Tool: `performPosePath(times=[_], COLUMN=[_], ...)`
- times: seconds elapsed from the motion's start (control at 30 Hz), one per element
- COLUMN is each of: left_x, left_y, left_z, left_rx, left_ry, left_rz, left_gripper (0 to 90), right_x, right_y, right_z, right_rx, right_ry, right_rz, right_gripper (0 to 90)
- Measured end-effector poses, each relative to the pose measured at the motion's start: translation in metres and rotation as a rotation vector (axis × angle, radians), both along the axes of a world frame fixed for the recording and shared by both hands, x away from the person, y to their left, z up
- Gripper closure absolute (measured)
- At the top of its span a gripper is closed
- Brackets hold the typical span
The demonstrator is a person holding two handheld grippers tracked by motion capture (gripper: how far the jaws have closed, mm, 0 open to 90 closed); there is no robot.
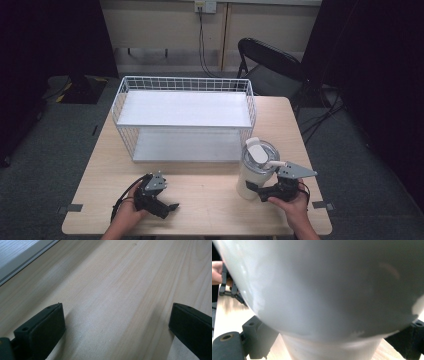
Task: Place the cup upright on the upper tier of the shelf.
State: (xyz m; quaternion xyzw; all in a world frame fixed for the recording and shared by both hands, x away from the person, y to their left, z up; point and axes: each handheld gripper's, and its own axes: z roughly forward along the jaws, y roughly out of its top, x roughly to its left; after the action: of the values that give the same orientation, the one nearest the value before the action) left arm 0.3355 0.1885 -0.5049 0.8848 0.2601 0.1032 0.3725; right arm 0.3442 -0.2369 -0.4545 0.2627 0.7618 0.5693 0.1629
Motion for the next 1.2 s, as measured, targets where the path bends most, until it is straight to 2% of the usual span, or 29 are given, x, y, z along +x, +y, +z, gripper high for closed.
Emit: performPosePath(times=[0.07, 0.1, 0.27, 0.57, 0.97, 1.2], left_x=[0.000, 0.000, 0.000, 0.000, 0.000, 0.000], left_y=[0.000, 0.000, 0.000, 0.000, 0.000, 0.000], left_z=[0.000, 0.000, 0.000, 0.000, 0.000, 0.000], left_rx=[0.000, 0.000, 0.000, -0.001, 0.000, 0.000], left_ry=[0.000, 0.000, 0.000, 0.000, 0.000, 0.000], left_rz=[0.000, 0.000, 0.000, 0.000, 0.000, 0.000], left_gripper=[0.0, 0.0, 0.0, 0.0, 0.0, 0.0], right_x=[0.000, -0.001, -0.001, -0.001, -0.001, 0.002], right_y=[-0.001, -0.002, -0.002, -0.008, -0.008, -0.004], right_z=[-0.001, 0.001, 0.001, 0.003, 0.026, 0.037], right_rx=[0.007, -0.007, -0.014, 0.009, 0.036, 0.043], right_ry=[-0.005, -0.009, -0.013, -0.014, -0.037, -0.026], right_rz=[0.001, 0.005, 0.015, 0.017, 0.035, 0.042], right_gripper=[9.2, 9.4, 9.5, 9.6, 9.6, 9.7])
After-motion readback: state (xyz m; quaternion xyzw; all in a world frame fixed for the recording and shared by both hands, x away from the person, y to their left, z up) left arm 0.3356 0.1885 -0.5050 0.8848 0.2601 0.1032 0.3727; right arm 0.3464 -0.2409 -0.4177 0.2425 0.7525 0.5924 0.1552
